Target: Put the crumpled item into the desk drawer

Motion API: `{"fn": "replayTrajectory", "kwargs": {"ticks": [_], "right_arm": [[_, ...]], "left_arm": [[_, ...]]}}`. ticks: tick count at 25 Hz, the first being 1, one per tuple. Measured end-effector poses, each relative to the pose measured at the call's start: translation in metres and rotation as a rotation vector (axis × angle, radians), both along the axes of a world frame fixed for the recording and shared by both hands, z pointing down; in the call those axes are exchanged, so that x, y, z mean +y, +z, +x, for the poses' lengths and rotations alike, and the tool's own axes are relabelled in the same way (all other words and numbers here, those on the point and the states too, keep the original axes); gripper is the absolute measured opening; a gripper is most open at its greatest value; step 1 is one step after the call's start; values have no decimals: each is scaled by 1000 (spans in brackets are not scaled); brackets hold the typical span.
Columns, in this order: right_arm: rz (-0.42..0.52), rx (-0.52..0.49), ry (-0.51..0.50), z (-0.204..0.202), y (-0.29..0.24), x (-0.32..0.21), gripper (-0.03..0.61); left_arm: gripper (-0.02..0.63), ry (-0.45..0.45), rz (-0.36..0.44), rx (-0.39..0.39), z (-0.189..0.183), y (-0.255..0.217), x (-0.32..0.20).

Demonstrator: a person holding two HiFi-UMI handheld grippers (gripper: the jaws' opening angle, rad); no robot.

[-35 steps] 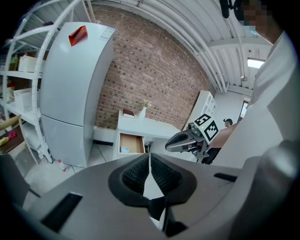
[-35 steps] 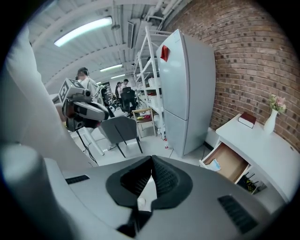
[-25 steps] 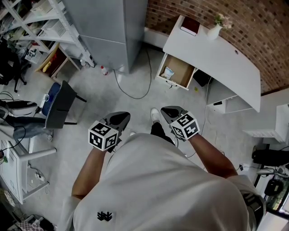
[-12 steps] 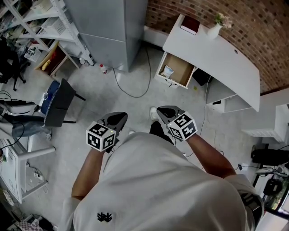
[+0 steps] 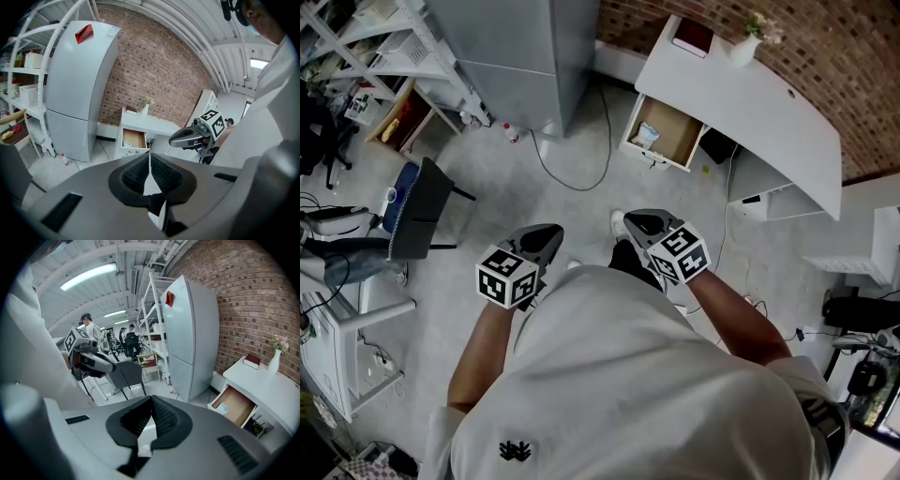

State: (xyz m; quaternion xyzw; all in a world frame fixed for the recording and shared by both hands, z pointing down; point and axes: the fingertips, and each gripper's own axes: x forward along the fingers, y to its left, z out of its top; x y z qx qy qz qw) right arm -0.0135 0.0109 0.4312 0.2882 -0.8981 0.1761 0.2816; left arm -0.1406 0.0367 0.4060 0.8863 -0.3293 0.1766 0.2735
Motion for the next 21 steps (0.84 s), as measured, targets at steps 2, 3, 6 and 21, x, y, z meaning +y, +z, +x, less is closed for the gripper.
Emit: {"fn": "replayTrajectory", "kwargs": {"ticks": [2, 3, 6, 21], "right_arm": [[0, 0, 1, 1, 2, -1, 28], [-1, 1, 1, 1, 2, -2, 28], [-2, -1, 4, 2, 3, -8, 28], [-16, -13, 13, 33, 10, -80, 28]], "left_arm": [[32, 4, -4, -1, 1, 2, -2], [32, 5, -7, -1, 1, 4, -3], [32, 6, -15, -2, 3, 7, -9], [31, 12, -26, -19, 32, 12, -86]]}}
